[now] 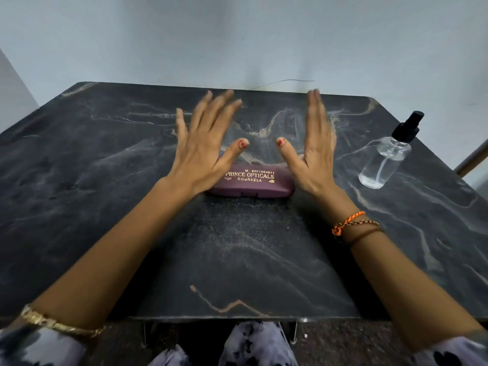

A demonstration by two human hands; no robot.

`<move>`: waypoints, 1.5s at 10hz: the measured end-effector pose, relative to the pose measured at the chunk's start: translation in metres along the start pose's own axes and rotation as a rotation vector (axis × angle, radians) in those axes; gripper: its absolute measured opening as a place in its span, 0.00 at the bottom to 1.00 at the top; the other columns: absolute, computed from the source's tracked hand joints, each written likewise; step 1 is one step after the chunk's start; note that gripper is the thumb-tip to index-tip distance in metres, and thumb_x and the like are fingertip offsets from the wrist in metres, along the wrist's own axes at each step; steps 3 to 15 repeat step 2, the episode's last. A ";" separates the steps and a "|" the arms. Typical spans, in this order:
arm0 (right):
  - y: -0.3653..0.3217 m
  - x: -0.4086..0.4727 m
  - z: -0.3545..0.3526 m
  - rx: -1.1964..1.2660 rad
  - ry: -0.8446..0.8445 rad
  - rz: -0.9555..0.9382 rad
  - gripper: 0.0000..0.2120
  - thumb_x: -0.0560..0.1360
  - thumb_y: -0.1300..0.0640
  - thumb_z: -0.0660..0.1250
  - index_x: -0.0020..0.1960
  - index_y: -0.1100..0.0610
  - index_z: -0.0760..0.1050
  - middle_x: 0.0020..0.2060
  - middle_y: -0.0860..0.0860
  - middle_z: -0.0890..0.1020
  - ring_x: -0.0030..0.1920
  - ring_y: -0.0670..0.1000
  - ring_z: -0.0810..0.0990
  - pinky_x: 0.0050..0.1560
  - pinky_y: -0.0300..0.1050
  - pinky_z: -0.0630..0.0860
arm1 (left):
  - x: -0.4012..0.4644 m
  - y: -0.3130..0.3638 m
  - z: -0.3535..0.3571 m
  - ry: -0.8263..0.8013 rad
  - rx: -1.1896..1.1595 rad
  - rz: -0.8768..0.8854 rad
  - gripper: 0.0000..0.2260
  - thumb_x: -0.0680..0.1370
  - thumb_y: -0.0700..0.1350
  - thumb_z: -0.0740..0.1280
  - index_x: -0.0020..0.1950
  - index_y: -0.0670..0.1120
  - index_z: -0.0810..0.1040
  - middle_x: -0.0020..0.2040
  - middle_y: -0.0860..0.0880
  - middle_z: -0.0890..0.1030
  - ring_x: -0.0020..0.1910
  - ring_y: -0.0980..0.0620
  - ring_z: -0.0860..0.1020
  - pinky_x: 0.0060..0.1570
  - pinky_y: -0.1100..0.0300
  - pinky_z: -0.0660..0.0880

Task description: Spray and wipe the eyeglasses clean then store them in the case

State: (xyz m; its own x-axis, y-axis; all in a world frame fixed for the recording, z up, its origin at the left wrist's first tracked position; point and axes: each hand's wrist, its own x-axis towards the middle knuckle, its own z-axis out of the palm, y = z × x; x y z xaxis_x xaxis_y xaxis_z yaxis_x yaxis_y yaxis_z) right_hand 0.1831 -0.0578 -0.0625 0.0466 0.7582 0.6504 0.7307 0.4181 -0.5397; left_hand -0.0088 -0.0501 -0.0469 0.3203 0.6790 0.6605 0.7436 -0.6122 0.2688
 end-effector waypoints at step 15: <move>-0.001 0.059 0.016 -0.204 0.220 -0.147 0.39 0.72 0.42 0.56 0.73 0.65 0.52 0.73 0.63 0.58 0.74 0.59 0.53 0.71 0.54 0.42 | 0.081 -0.020 0.012 0.199 0.183 -0.101 0.31 0.77 0.62 0.49 0.73 0.43 0.59 0.74 0.37 0.56 0.73 0.37 0.50 0.63 0.29 0.41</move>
